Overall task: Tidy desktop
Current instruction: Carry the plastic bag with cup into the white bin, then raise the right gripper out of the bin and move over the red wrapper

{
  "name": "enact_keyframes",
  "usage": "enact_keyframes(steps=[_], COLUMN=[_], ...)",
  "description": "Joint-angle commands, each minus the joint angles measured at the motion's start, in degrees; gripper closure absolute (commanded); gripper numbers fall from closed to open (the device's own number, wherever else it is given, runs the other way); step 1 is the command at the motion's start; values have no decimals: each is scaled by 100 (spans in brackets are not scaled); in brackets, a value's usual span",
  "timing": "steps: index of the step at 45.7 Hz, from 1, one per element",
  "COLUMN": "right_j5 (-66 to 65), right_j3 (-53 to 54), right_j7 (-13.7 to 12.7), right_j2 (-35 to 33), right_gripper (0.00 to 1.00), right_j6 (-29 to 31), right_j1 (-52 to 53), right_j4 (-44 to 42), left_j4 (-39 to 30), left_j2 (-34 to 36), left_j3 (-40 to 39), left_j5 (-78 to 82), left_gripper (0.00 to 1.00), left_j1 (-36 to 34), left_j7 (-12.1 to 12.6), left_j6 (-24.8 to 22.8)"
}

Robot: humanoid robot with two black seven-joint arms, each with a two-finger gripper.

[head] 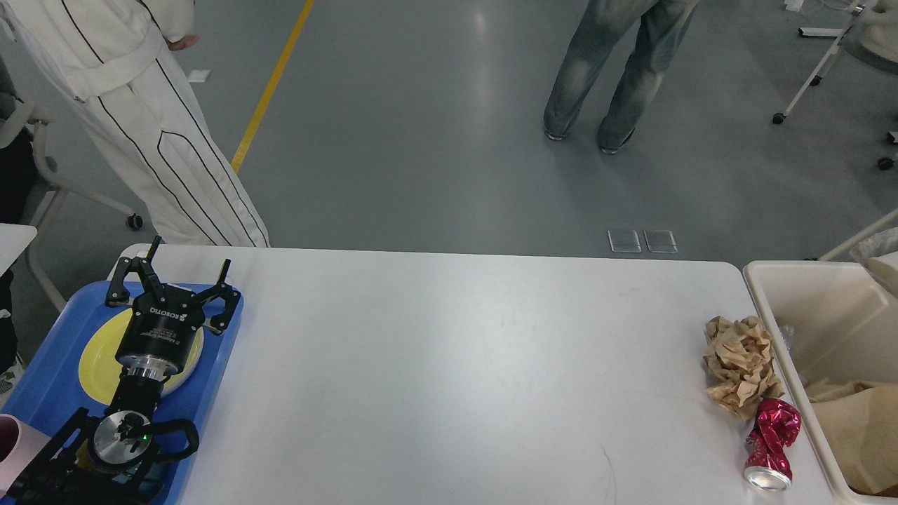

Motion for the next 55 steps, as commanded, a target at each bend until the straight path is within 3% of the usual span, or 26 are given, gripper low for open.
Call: enact_keyframes(steps=[1, 8, 28, 50, 55], right_j5=[-14, -5, 4, -40, -110], right_j3=[1151, 2013, 3403, 3377, 3342], right_j7=[4, 4, 22, -22, -4], right_j2=[-7, 133, 1952, 2875, 2937], right_gripper=[100, 100, 100, 100, 14], right_j6=[-141, -184, -413, -1143, -1213], right_j1=[-1640, -3081, -6615, -7320, -7364], right_j4=[-906, -2119, -5697, -5768, -5785], left_j4=[0, 0, 0, 0, 0], left_j2=[0, 0, 0, 0, 0], left_j3=[0, 0, 0, 0, 0], left_j5=[0, 0, 0, 0, 0], left_gripper=[4, 4, 4, 4, 4], left_j1=[1, 1, 1, 1, 1], left_j7=[1, 1, 1, 1, 1], left_j6=[-7, 2, 2, 2, 2])
